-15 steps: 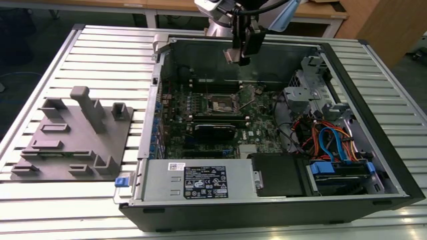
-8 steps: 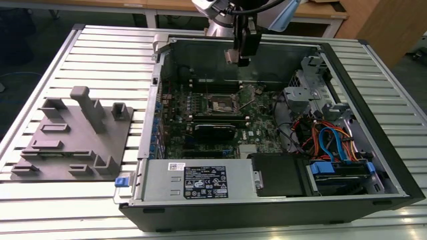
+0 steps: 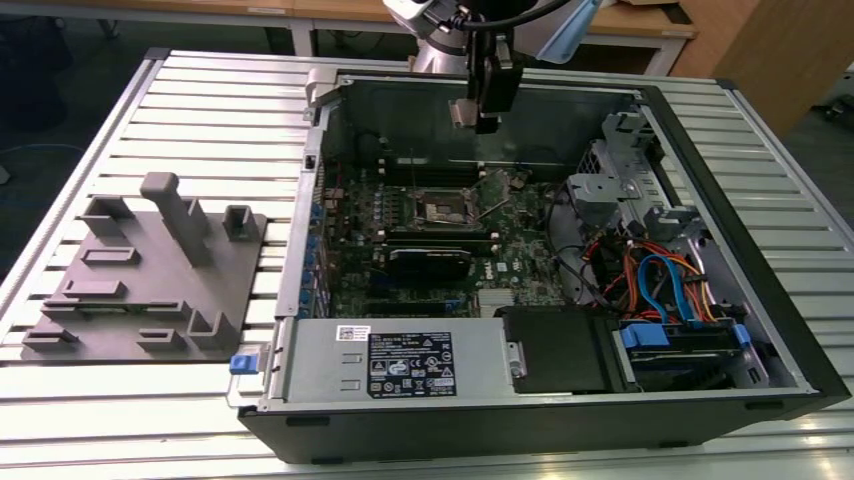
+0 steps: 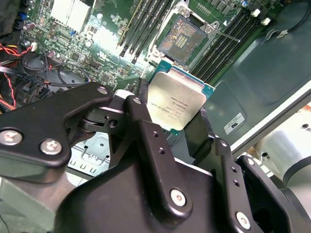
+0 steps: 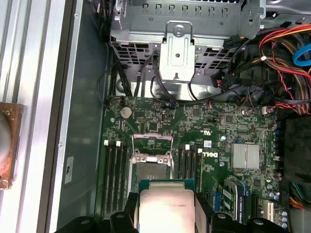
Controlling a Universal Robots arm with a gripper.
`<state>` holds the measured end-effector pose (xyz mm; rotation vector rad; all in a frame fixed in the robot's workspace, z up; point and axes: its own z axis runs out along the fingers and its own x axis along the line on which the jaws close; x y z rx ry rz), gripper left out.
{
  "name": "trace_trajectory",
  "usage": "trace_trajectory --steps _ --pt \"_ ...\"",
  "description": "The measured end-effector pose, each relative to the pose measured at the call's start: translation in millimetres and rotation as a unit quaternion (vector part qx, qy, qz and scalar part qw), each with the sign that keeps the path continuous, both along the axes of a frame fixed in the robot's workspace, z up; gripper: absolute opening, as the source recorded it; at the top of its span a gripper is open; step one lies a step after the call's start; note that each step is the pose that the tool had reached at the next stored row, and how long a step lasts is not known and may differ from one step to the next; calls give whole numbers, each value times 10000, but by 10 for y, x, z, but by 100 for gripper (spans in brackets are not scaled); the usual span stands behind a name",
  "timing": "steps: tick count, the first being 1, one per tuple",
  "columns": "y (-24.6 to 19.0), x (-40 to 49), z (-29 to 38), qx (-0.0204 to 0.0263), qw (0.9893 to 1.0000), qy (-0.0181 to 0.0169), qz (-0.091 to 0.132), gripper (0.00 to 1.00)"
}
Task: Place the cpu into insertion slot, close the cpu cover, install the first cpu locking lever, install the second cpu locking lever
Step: 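Place the cpu into insertion slot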
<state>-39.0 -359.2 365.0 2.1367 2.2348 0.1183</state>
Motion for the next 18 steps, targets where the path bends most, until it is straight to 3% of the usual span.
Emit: trace_trajectory --steps 6,11,18 --pt "0 0 -1 0 10000 0 -6 54" --pt "1 0 -11 1 9999 0 -148 54" --pt "9 0 -102 -1 9999 0 -157 54"
